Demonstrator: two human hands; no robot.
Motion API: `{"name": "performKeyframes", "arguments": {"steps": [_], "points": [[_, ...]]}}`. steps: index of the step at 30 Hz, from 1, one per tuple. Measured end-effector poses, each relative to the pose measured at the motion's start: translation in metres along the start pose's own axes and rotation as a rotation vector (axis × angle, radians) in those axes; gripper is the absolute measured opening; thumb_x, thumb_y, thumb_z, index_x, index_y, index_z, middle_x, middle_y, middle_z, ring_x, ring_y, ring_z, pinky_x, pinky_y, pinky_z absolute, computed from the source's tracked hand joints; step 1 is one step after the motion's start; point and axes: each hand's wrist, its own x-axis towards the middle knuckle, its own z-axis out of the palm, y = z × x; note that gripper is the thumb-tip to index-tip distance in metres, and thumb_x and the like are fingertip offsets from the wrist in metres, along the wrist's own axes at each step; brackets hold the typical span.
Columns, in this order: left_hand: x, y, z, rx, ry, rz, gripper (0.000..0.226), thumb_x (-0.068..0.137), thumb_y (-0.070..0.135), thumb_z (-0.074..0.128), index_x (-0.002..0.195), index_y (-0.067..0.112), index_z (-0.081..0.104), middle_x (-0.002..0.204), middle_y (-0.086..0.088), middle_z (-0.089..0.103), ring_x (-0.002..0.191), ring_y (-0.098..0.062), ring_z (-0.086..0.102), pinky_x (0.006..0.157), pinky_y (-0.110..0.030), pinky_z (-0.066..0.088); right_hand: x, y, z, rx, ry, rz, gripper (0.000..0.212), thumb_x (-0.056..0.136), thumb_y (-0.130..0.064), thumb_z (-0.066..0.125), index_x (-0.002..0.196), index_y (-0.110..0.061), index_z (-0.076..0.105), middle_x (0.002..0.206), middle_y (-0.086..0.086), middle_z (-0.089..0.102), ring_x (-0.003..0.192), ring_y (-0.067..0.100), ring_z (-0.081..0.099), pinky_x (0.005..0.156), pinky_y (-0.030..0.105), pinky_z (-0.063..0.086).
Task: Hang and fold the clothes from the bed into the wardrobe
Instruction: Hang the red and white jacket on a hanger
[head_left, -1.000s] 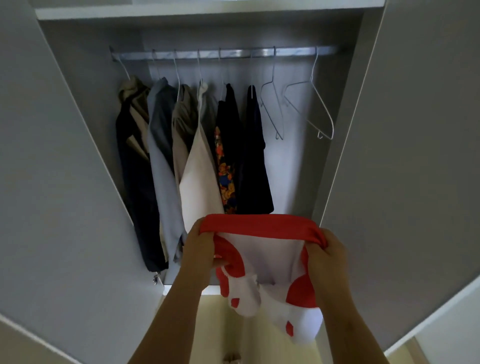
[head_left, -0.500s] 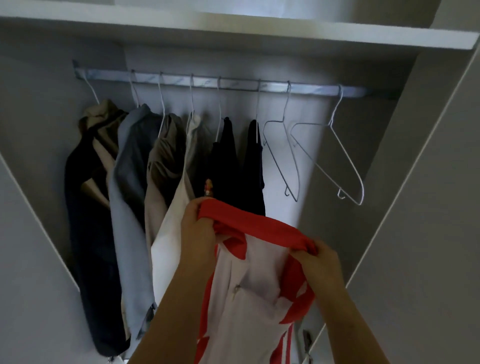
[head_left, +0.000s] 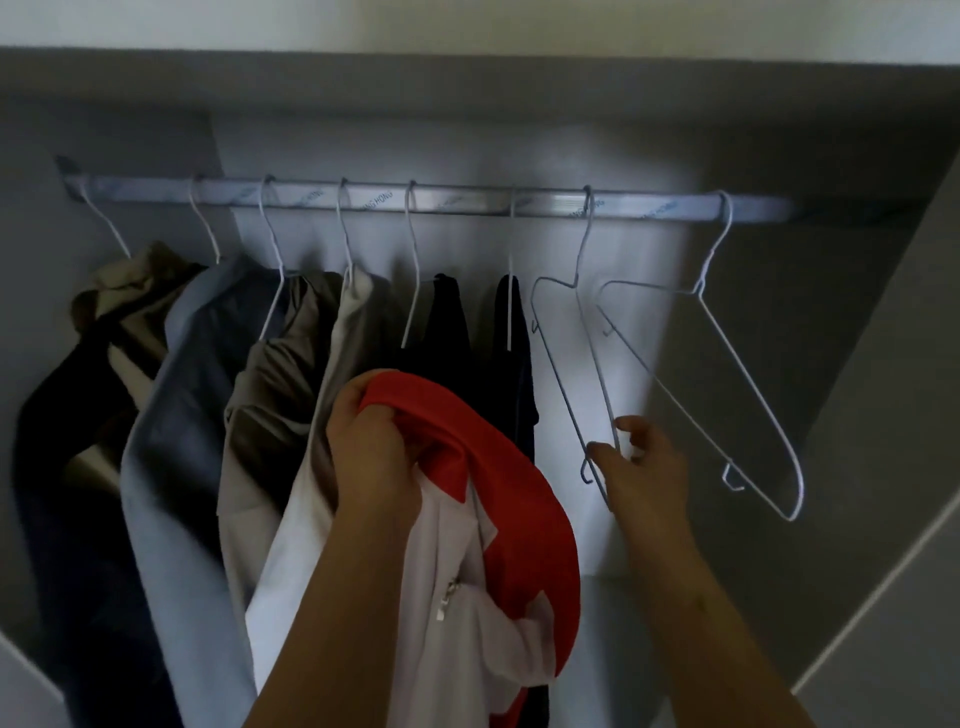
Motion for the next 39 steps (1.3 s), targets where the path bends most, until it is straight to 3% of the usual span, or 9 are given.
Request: {"name": "performKeyframes", "arguments": {"steps": [3, 5, 8, 10, 14, 19, 27, 35, 39], "points": [[0.015, -0.002, 0.016, 0.024, 0.011, 0.021, 0.032, 0.091, -0.003, 0.036, 0.084, 0.024, 0.051, 0.078, 0.002, 0.055, 0.067, -0.011, 0.055, 0.044, -0.015, 0.05, 0.032, -0.002, 0.012, 0.032, -0.129, 0.023, 0.052, 0.084, -0.016, 0.066, 0.129, -0.02, 0.041, 0.123, 0.005, 0.045, 0.102, 0.019, 0.051, 0.082, 0.028, 0.043], [0.026, -0.007, 0.025, 0.011, 0.052, 0.03, 0.03, 0.092, -0.001, 0.036, 0.081, 0.023, 0.051, 0.072, 0.003, 0.058, 0.062, -0.011, 0.057, 0.041, -0.014, 0.048, 0.051, -0.001, 0.02, 0.094, -0.209, 0.045, 0.046, 0.087, -0.012, 0.062, 0.127, -0.022, 0.04, 0.104, 0.004, 0.054, 0.08, 0.013, 0.058, 0.063, 0.019, 0.045], [0.04, -0.019, 0.032, -0.085, 0.135, 0.018, 0.029, 0.095, 0.008, 0.035, 0.078, 0.021, 0.055, 0.049, 0.01, 0.063, 0.045, -0.003, 0.061, 0.04, -0.013, 0.046, 0.07, 0.001, 0.024, 0.109, -0.229, 0.044, 0.009, 0.091, -0.012, 0.055, 0.099, -0.015, 0.058, 0.061, -0.004, 0.057, 0.041, 0.0, 0.048, 0.037, 0.012, 0.034], [0.047, -0.024, 0.033, -0.129, 0.169, 0.028, 0.03, 0.093, 0.008, 0.037, 0.077, 0.021, 0.058, 0.048, 0.011, 0.063, 0.043, -0.001, 0.06, 0.043, -0.014, 0.047, 0.079, 0.001, 0.025, 0.115, -0.214, 0.022, 0.017, 0.091, -0.014, 0.053, 0.078, -0.014, 0.062, 0.041, -0.012, 0.046, 0.032, 0.001, 0.039, 0.034, 0.013, 0.03], [0.056, -0.031, 0.034, -0.159, 0.176, 0.043, 0.03, 0.09, 0.005, 0.038, 0.077, 0.021, 0.061, 0.05, 0.009, 0.064, 0.045, -0.003, 0.061, 0.045, -0.015, 0.049, 0.09, -0.009, 0.026, 0.122, -0.141, -0.027, 0.027, 0.093, -0.021, 0.05, 0.07, -0.008, 0.055, 0.049, 0.0, 0.035, 0.04, 0.009, 0.029, 0.039, 0.019, 0.027], [0.054, -0.033, 0.036, -0.148, 0.177, 0.022, 0.03, 0.093, 0.007, 0.035, 0.076, 0.02, 0.056, 0.047, 0.011, 0.062, 0.043, 0.0, 0.059, 0.043, -0.013, 0.046, 0.079, -0.014, 0.021, 0.156, -0.092, -0.082, 0.029, 0.093, -0.02, 0.052, 0.067, -0.006, 0.052, 0.047, -0.001, 0.031, 0.031, 0.004, 0.026, 0.032, 0.014, 0.026], [0.024, -0.026, 0.016, 0.08, 0.006, 0.011, 0.022, 0.092, 0.011, 0.042, 0.084, 0.022, 0.058, 0.065, 0.005, 0.064, 0.058, -0.007, 0.061, 0.054, -0.02, 0.05, 0.02, 0.005, 0.002, 0.159, -0.002, -0.106, 0.037, 0.091, -0.02, 0.054, 0.077, 0.013, 0.048, 0.051, 0.006, 0.031, 0.045, 0.012, 0.029, 0.048, 0.024, 0.031], [-0.039, -0.019, -0.019, 0.251, -0.177, -0.059, 0.027, 0.089, 0.008, 0.046, 0.087, 0.032, 0.058, 0.095, -0.005, 0.062, 0.081, -0.018, 0.06, 0.073, -0.038, 0.053, -0.076, 0.046, -0.036, 0.099, 0.124, -0.028, 0.037, 0.089, -0.019, 0.057, 0.054, -0.009, 0.049, 0.04, -0.005, 0.036, 0.041, 0.011, 0.038, 0.05, 0.027, 0.037], [-0.071, -0.02, -0.033, 0.25, -0.261, -0.132, 0.028, 0.091, 0.006, 0.043, 0.095, 0.029, 0.059, 0.073, 0.013, 0.065, 0.062, -0.005, 0.063, 0.058, -0.026, 0.052, -0.117, 0.059, -0.062, 0.012, 0.277, -0.127, 0.046, 0.089, -0.015, 0.058, 0.047, -0.016, 0.039, 0.04, -0.008, 0.034, 0.04, 0.005, 0.031, 0.042, 0.016, 0.027]]}}
